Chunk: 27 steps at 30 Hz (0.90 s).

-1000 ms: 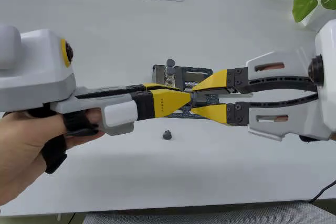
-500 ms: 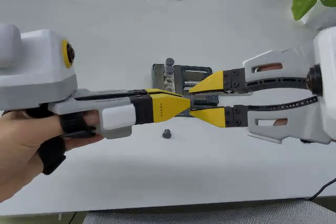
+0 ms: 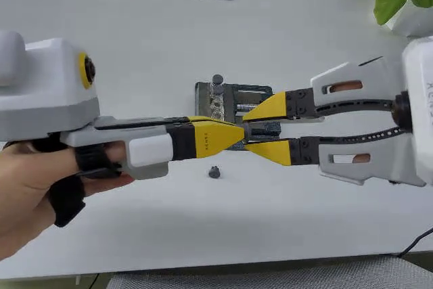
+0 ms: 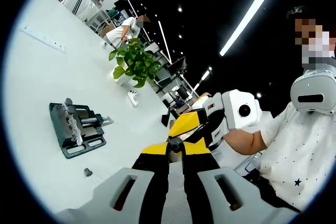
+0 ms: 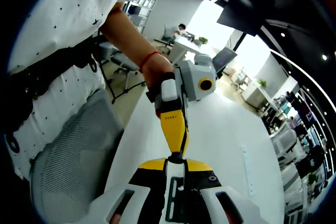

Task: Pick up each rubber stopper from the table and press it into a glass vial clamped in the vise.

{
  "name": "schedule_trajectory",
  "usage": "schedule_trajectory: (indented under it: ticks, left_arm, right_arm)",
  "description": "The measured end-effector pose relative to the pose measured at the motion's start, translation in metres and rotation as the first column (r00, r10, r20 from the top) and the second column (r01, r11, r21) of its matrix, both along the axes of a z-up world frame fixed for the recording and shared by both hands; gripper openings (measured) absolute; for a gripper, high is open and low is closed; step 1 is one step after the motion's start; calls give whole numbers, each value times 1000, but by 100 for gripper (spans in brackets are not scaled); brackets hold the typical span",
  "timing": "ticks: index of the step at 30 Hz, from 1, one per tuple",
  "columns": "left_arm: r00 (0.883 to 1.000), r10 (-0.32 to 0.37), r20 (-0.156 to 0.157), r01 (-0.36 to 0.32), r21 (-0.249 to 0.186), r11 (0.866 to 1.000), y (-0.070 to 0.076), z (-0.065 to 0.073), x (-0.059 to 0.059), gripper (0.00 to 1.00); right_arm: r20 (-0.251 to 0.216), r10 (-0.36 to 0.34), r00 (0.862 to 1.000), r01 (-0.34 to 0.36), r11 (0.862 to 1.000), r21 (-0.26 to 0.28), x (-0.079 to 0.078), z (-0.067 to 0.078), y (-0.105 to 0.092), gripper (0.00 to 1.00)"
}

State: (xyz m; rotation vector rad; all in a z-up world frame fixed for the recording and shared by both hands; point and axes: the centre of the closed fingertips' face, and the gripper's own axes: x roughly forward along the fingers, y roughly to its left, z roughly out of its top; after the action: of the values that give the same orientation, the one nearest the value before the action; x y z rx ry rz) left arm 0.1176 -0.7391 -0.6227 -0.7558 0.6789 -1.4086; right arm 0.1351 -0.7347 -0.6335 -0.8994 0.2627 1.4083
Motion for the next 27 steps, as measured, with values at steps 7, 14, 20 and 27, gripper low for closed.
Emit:
schedule_trajectory:
  ticks: [7, 14, 20, 27]
  left_arm:
    - [1000, 4, 1, -4, -28, 1000, 3, 5, 0, 4]
    - [1000, 3, -11, -4, -100, 995, 5, 21, 0, 4]
    - [1000, 10, -27, -13, -148, 989, 7, 31, 2, 4]
    - [998, 7, -63, -21, -227, 974, 11, 48, 3, 4]
  right_arm:
    - [-13, -26, 1000, 27, 999, 38, 1, 5, 1, 8]
    - [-49, -65, 997, 70, 992, 105, 3, 18, 5, 8]
    - [-93, -92, 991, 108, 976, 191, 3, 35, 8, 9]
    - [-152, -102, 983, 145, 939, 313, 3, 60, 10, 8]
